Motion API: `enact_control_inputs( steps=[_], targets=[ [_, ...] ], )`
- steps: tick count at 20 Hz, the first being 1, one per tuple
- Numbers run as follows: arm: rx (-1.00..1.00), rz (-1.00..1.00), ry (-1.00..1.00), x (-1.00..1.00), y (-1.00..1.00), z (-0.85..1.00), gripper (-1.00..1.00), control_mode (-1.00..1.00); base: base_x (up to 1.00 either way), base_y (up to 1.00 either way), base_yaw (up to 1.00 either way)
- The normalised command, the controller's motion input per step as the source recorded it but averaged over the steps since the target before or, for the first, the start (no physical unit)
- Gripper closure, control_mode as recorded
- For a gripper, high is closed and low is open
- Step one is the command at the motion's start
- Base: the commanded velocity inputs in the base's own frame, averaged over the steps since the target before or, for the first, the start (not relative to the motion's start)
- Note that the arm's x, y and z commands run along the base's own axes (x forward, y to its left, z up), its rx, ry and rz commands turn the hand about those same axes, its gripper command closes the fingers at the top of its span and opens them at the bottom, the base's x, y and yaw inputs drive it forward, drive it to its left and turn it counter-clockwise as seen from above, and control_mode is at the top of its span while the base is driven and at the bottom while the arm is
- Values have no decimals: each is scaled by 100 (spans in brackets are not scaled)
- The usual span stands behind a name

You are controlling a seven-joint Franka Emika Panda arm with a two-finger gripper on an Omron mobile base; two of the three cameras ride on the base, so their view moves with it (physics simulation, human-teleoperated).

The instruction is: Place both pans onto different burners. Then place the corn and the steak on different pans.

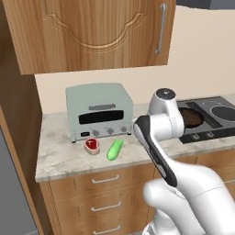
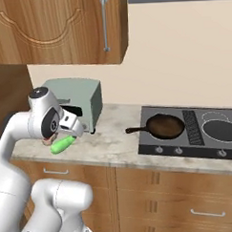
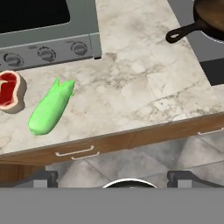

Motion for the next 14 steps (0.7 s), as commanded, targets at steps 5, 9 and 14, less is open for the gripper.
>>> enact_control_inputs(
  steps=[5,9,14],
  targets=[
    [0,0,0,0,0,0,-100,100,25,0,0],
    [0,0,0,0,0,0,-100,100,39,0,0],
    [0,0,0,0,0,0,-100,100,48,0,0]
  ],
)
